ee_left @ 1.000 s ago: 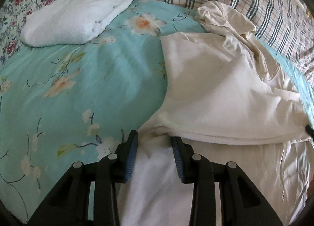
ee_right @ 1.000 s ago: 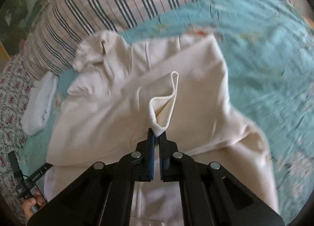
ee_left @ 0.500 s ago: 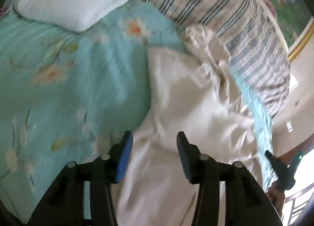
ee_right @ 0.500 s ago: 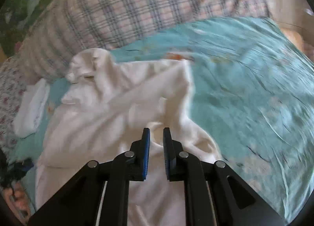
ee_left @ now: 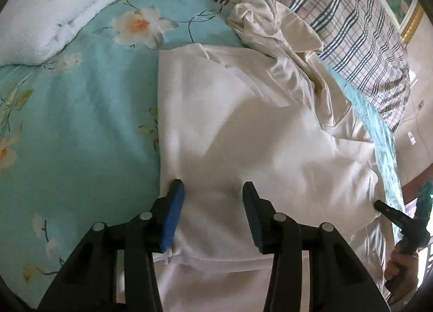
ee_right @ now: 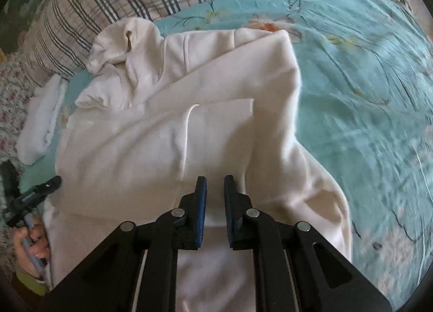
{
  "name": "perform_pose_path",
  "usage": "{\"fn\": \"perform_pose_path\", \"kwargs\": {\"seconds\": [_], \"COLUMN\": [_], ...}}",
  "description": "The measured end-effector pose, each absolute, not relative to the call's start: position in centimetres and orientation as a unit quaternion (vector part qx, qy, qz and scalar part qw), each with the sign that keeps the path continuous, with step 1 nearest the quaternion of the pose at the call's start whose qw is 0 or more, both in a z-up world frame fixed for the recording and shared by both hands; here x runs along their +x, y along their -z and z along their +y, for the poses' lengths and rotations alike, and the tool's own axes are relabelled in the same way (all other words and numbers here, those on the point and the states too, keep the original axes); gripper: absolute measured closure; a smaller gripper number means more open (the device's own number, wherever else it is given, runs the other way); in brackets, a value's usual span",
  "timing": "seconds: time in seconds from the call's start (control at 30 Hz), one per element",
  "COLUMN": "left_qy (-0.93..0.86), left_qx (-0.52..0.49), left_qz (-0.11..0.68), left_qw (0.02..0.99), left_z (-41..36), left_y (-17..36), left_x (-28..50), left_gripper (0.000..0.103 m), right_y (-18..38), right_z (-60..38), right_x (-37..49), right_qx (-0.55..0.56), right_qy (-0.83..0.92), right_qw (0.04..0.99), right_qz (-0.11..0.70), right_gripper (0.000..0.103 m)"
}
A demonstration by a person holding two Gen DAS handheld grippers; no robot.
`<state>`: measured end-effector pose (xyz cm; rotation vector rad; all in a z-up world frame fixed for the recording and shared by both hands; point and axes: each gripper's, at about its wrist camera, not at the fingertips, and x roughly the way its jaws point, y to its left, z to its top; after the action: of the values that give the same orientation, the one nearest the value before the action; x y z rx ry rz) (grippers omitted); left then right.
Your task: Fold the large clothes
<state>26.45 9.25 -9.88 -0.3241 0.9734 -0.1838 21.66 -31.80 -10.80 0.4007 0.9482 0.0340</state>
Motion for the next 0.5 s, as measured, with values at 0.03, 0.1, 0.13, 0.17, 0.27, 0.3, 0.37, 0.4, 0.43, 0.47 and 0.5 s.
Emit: {"fn": "perform_pose_path", "kwargs": {"seconds": [0.03, 0.1, 0.13, 0.17, 0.27, 0.3, 0.37, 0.4, 0.43, 0.47, 0.5], "left_qy": [0.085, 0.085, 0.088, 0.089, 0.087, 0.086, 0.082, 0.081, 0.081, 0.079, 0.074], "left_qx": [-0.158, -0.172, -0.177, -0.183, -0.205, -0.210, -0.215, -0.218, -0.223, -0.225, -0.222], "left_qz": [0.467, 0.468, 0.466, 0.465, 0.461, 0.458, 0.448, 0.443, 0.437, 0.433, 0.429], "left_qw": [0.866, 0.863, 0.862, 0.862, 0.859, 0.860, 0.864, 0.866, 0.867, 0.870, 0.873], "left_z": [9.3, 9.3, 9.3, 9.3, 9.4, 9.4, 9.5, 9.5, 9.6, 9.5, 9.5], "left_y": [9.6, 8.8, 8.4, 8.0, 6.8, 6.4, 5.3, 4.8, 4.3, 3.8, 3.2], "left_x": [26.5, 27.1, 27.4, 28.1, 30.7, 31.7, 34.2, 35.5, 37.1, 38.8, 40.8], "left_gripper": [0.057, 0.050, 0.048, 0.047, 0.046, 0.046, 0.043, 0.042, 0.041, 0.040, 0.039], "right_y": [10.3, 8.9, 8.1, 7.6, 5.5, 4.8, 4.0, 3.7, 3.5, 3.1, 2.6], "right_z": [-32.0, -31.9, -31.6, -31.3, -30.2, -29.4, -28.2, -27.6, -27.1, -26.6, -25.9], "right_x": [21.6, 22.3, 23.3, 24.0, 27.4, 28.8, 31.4, 33.5, 34.7, 36.5, 38.5], "right_qx": [0.197, 0.196, 0.196, 0.197, 0.199, 0.192, 0.189, 0.202, 0.207, 0.206, 0.194], "right_qy": [-0.019, -0.028, -0.041, -0.052, -0.092, -0.103, -0.122, -0.140, -0.146, -0.148, -0.143], "right_qw": [0.870, 0.876, 0.880, 0.881, 0.887, 0.891, 0.893, 0.888, 0.886, 0.887, 0.892], "right_qz": [0.452, 0.440, 0.431, 0.426, 0.406, 0.398, 0.391, 0.389, 0.388, 0.386, 0.382], "right_gripper": [0.089, 0.088, 0.088, 0.087, 0.087, 0.087, 0.086, 0.085, 0.084, 0.077, 0.067]}}
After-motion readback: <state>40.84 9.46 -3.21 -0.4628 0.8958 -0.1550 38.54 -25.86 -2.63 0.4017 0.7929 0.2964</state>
